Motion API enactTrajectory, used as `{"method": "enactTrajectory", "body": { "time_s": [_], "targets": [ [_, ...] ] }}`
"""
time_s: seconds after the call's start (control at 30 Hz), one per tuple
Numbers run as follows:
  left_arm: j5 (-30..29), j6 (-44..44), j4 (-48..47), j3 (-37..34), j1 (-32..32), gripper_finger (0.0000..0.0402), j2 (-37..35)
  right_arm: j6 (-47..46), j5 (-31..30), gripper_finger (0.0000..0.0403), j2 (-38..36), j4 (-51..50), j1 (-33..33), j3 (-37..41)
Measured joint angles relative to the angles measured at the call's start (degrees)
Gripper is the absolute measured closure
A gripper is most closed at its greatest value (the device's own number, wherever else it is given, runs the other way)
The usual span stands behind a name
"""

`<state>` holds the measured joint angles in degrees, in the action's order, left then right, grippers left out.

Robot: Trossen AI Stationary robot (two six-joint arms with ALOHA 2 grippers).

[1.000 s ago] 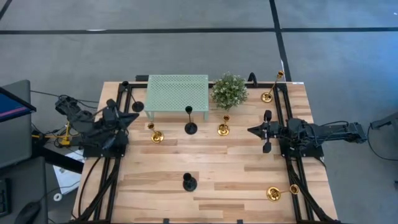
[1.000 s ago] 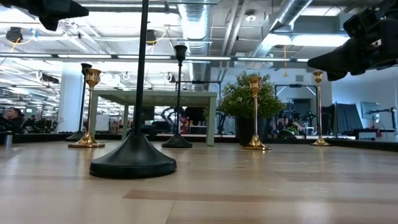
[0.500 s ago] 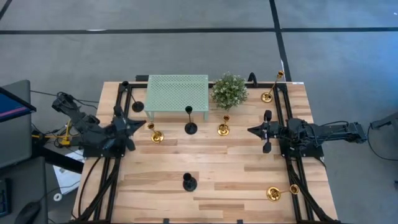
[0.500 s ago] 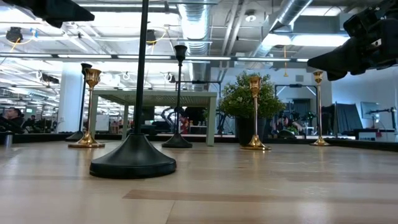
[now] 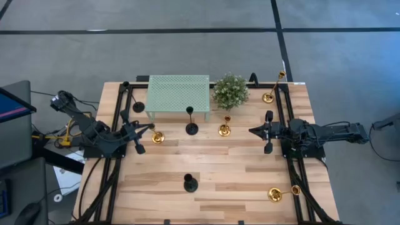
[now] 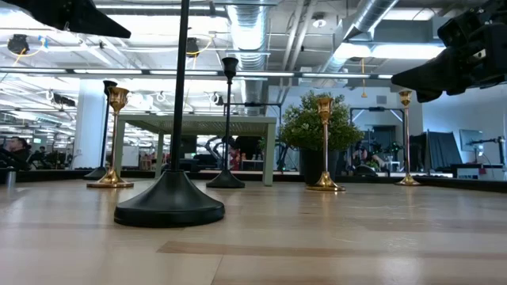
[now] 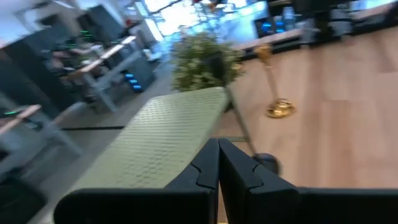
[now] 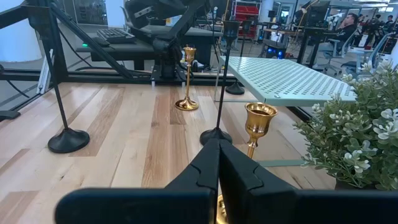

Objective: Pick & Place candle stick holders
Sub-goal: Put the black candle holder on the shelf

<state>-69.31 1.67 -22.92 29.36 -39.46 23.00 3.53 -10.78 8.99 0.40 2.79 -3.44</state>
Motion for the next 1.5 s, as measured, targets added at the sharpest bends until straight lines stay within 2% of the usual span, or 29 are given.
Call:
{"method": "enactTrajectory", "body": {
  "time_s": [0.1, 0.37, 0.6, 0.8, 1.03, 1.37, 1.5],
  "targets": [
    [-3.21, 3.02, 0.16, 0.00, 0.00, 0.0398, 0.00, 0.00, 0.01, 0.0403, 0.00, 0.02, 0.00, 0.00],
    [-4.48, 7.52, 0.29, 0.02, 0.00, 0.0393, 0.02, 0.00, 0.00, 0.0403, 0.00, 0.02, 0.00, 0.00],
    [-20.54, 7.15, 3.58, 0.02, 0.01, 0.0396, -0.02, 0.02, -0.02, 0.0403, 0.00, 0.02, 0.00, 0.00],
    [-20.71, 4.23, 7.52, 0.04, 1.26, 0.0397, -0.44, 0.02, -0.05, 0.0403, 0.00, 0.02, 0.00, 0.00],
    [-20.69, 4.17, 7.98, 0.04, 3.75, 0.0398, -1.37, 0.02, -0.05, 0.0403, 0.00, 0.02, 0.00, 0.00],
    [-20.49, 10.86, 8.07, 0.07, 14.36, 0.0398, -11.77, 0.04, -0.07, 0.0403, -0.02, 0.02, 0.00, 0.00],
    [-13.59, 12.99, 7.98, 0.09, 16.57, 0.0398, -15.86, 0.18, -0.07, 0.0403, 0.00, 0.02, 0.00, 0.00]
  ]
}}
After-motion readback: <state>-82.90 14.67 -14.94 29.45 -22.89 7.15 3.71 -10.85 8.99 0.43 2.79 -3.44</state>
